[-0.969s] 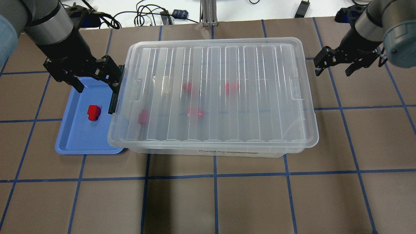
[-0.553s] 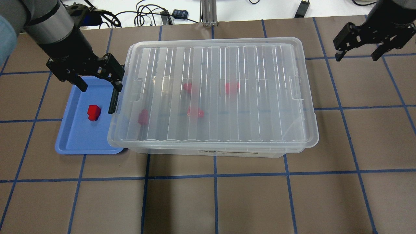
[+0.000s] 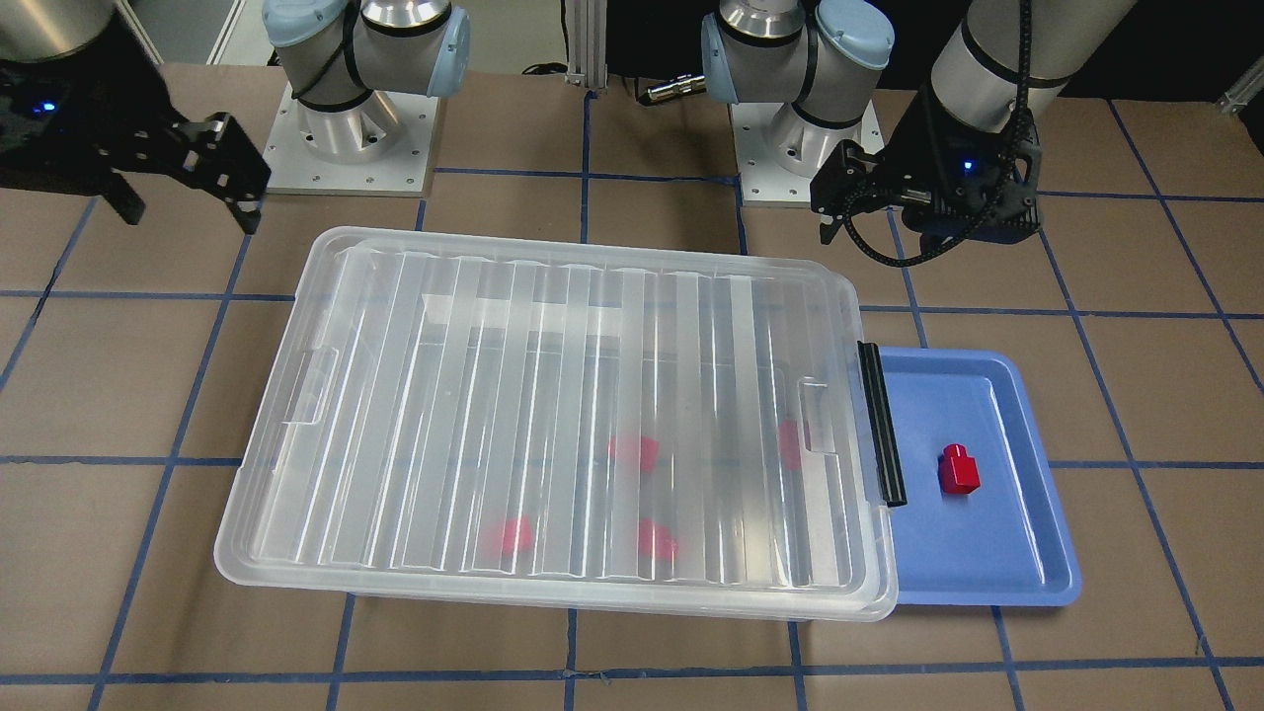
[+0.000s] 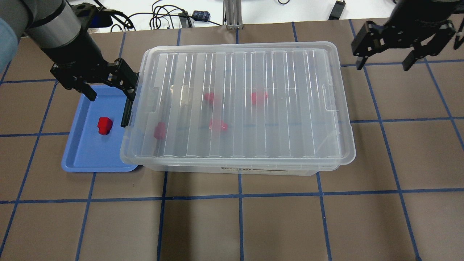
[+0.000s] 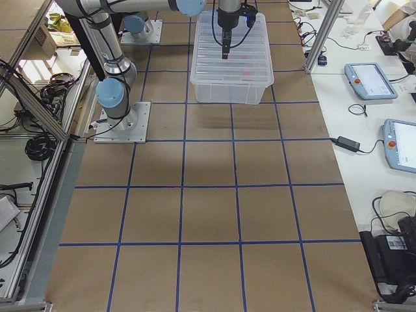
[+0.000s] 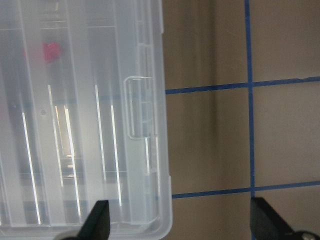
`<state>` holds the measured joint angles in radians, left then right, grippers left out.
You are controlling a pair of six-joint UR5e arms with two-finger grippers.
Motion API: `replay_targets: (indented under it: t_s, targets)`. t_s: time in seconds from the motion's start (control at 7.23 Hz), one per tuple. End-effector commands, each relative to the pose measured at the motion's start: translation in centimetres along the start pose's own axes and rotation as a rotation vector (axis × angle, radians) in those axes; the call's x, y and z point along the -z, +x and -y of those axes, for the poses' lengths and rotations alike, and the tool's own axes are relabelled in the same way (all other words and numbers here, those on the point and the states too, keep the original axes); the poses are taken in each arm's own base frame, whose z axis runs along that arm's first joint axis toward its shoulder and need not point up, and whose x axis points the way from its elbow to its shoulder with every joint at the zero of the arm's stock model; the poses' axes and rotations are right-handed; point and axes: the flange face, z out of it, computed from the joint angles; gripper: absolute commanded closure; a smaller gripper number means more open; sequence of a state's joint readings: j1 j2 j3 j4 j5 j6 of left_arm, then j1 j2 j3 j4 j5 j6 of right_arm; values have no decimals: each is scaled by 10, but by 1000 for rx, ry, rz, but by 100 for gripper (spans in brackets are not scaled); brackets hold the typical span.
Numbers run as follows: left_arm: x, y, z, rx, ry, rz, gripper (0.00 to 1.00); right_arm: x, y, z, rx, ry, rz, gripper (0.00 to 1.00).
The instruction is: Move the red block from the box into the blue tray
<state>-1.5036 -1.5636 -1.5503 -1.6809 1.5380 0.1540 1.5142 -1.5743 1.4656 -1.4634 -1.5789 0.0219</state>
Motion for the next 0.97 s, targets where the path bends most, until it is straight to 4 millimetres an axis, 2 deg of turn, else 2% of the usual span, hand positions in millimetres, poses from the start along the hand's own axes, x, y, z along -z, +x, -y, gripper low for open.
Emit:
replay_targets:
  t_s: [0.0, 0.83]
  targets:
    - [0, -1, 0, 2, 5, 14, 0, -6, -62, -12, 17, 18, 2, 0]
    - [-1, -2, 2, 2, 5, 15, 0, -9, -65, -7, 34, 33, -4, 0]
